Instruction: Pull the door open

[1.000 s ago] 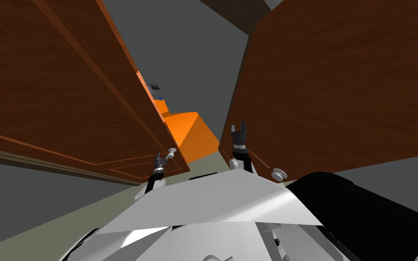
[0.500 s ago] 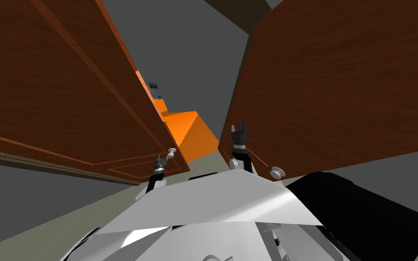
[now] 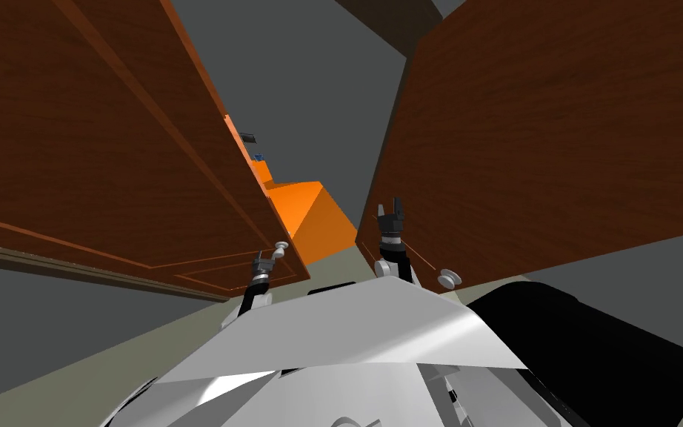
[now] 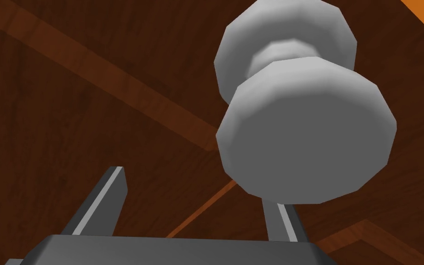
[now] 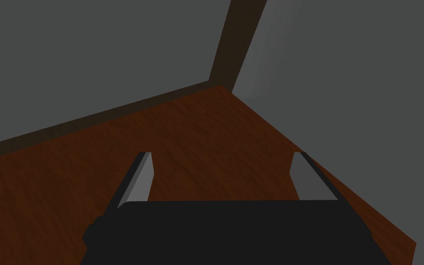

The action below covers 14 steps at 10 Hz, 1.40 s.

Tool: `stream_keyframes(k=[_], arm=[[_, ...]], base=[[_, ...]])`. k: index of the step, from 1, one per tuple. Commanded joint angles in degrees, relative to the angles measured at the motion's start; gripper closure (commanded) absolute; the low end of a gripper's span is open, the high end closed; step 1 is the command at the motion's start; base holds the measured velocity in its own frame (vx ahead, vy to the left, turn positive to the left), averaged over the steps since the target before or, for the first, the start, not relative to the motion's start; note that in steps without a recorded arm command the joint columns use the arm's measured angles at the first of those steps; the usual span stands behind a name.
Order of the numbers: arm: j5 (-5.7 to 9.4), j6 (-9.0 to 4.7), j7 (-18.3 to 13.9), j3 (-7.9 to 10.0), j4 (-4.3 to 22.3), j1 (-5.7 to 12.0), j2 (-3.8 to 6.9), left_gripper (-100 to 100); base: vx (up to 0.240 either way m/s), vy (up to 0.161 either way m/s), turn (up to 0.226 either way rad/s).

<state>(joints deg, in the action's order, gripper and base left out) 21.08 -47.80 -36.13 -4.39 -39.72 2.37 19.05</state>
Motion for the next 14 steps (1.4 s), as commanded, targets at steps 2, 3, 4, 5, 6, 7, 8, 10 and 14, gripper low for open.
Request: stream_keyframes(k=[2, 3, 4, 5, 6, 7, 8, 10, 14], arm=[[0.27, -1.44, -2.95, -1.82, 2.14, 1.22, -1.71, -100], [0.27, -1.44, -2.95, -1.82, 2.14, 1.22, -1.71, -100], [0.27, -1.44, -2.95, -1.82, 3.11, 1.22, -1.71, -100], [0.27, -1.44, -2.95, -1.82, 2.14, 1.22, -1.71, -100], [0.27, -1.44, -2.95, -1.82, 2.14, 1.22, -1.71, -100], [0.27, -1.44, -2.95, -1.82, 2.47, 1.22, -1.71, -100], [0.27, -1.44, -2.95, -1.82, 2.14, 1.22, -1.71, -100], [2.20, -1.19, -6.89, -2.58, 1.55, 1.14, -2.13, -100], [4.22, -0.92, -12.35, -3.39, 0.92, 1.06, -2.56, -100]], base=[[-0.009, 0.008, -0.025], [-0.031, 0.021, -0.062], [-0.021, 0.009, 0.010], [-0.013, -0.014, 0.011], [-0.006, -0.017, -0.023], [-0.008, -0.039, -0.101], [0.001, -0.044, -0.027], [-0.053, -0.002, -0.053], [-0.069, 0.026, -0.048]])
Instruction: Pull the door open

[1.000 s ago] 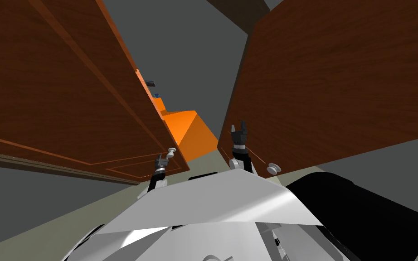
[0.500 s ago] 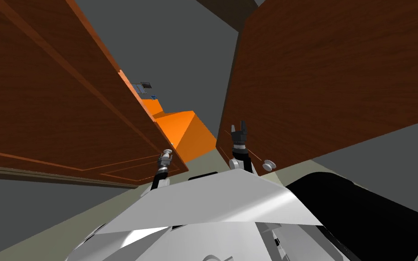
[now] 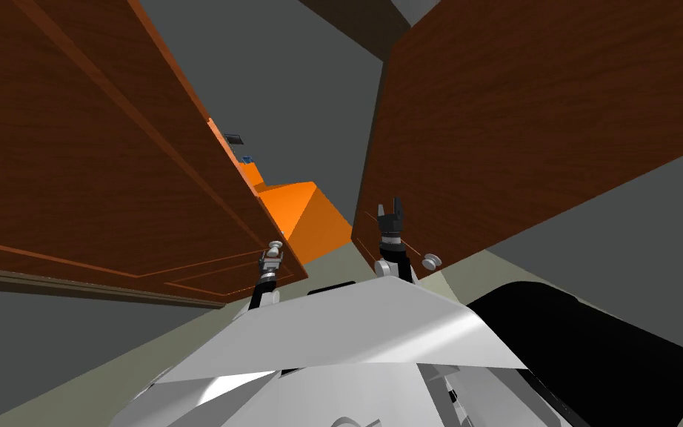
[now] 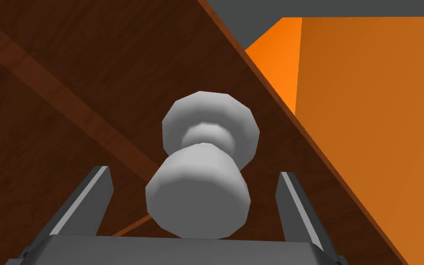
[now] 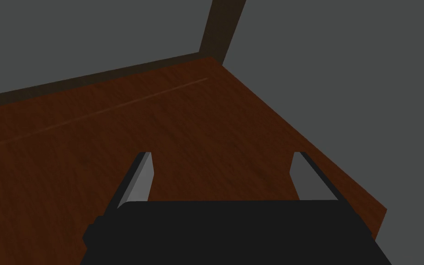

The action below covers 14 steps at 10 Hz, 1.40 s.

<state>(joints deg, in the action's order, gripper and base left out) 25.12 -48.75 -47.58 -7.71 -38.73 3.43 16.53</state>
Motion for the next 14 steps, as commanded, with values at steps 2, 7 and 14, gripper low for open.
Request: stream_keyframes(k=[2, 7, 14], arm=[[1.21, 0.16, -3.26, -0.48, -0.38, -0.05, -0.27, -100], [4.26, 0.56, -10.35, -1.70, -1.32, -0.17, -0.92, -100], [8.76, 1.15, -21.64, -3.50, -2.71, -0.36, -1.89, -100]], base=[[-0.048, 0.024, -0.041], [-0.065, 0.021, -0.046], [-0.064, 0.023, -0.045]])
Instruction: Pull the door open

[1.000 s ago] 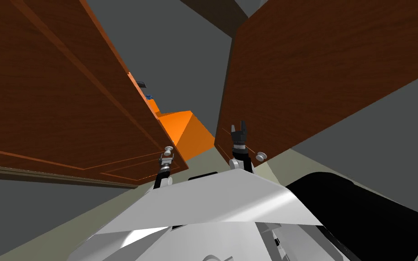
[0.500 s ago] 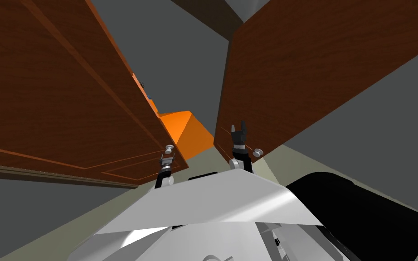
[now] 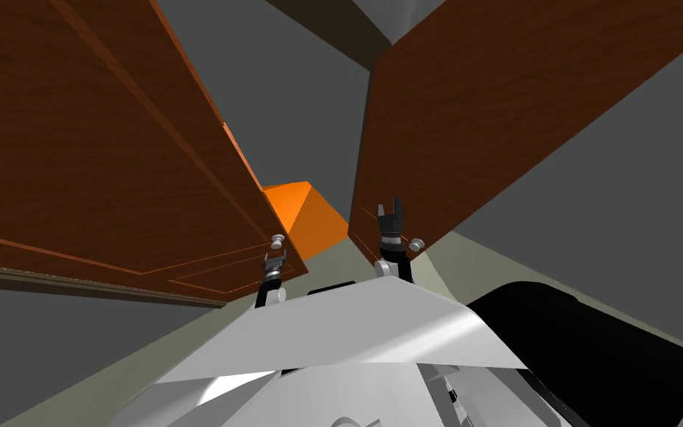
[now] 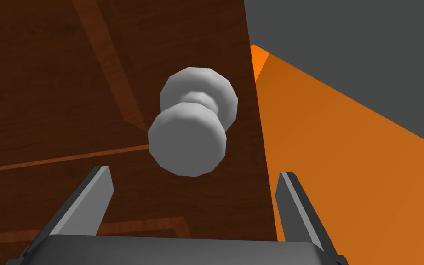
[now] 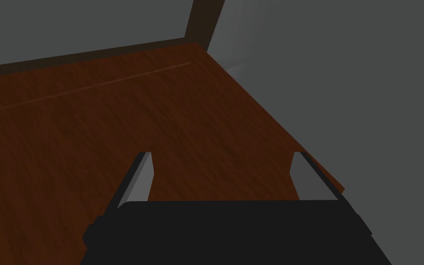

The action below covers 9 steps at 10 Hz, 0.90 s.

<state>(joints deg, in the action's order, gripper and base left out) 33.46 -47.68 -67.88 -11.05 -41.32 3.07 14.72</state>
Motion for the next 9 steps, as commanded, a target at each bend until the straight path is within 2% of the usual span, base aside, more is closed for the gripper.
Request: stream_keyframes(k=[1, 2, 6, 7, 8, 9], arm=[[1.15, 0.18, -2.86, -0.46, -0.36, -0.03, -0.24, -100], [1.15, 0.18, -3.44, -0.46, -0.36, -0.03, -0.24, -100], [3.27, 0.46, -9.32, -1.31, -1.01, -0.12, -0.70, -100], [3.54, 0.49, -10.03, -1.41, -1.09, -0.13, -0.75, -100], [3.34, 0.49, -9.39, -1.33, -1.08, -0.15, -0.73, -100], [3.83, -0.18, -11.16, -0.89, -0.44, -0.78, 0.76, -100]], base=[[-0.074, 0.028, -0.052], [-0.050, 0.023, -0.023], [-0.058, 0.026, -0.036], [-0.050, 0.022, -0.019], [-0.022, 0.010, -0.004], [0.111, -0.023, -0.165]])
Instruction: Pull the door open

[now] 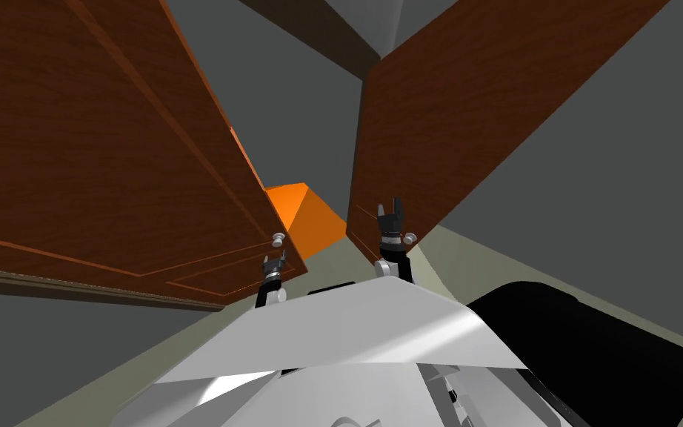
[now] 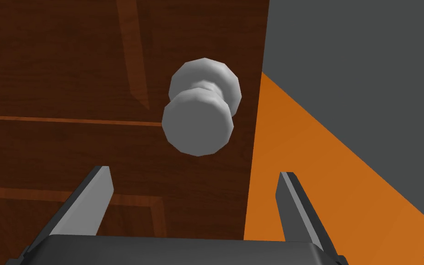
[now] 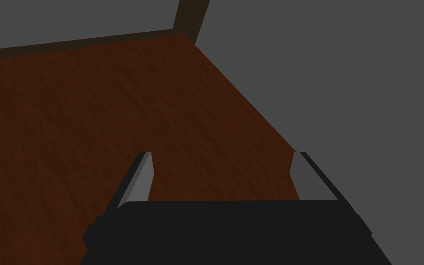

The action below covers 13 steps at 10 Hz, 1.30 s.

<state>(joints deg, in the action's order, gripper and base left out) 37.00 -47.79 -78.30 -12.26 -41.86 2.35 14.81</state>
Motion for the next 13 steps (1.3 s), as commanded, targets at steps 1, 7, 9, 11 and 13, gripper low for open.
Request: stream_keyframes(k=[1, 7, 9, 11, 13], arm=[[0.42, -0.26, -1.17, 0.44, 0.29, -0.23, 1.08, -100], [1.00, -1.06, -3.35, 1.00, 1.25, -0.94, 3.19, 100], [1.00, -1.06, -3.35, 1.00, 1.25, -0.94, 3.19, 100], [1.00, -1.06, -3.35, 1.00, 1.25, -0.94, 3.19, 100], [0.54, -1.57, -5.36, -0.51, 1.07, -1.80, 4.62, 100]], base=[[0.181, -0.028, -0.139], [0.116, 0.013, -0.051], [-0.027, -0.001, -0.010], [-0.006, -0.002, 0.003], [-0.135, 0.031, -0.134]])
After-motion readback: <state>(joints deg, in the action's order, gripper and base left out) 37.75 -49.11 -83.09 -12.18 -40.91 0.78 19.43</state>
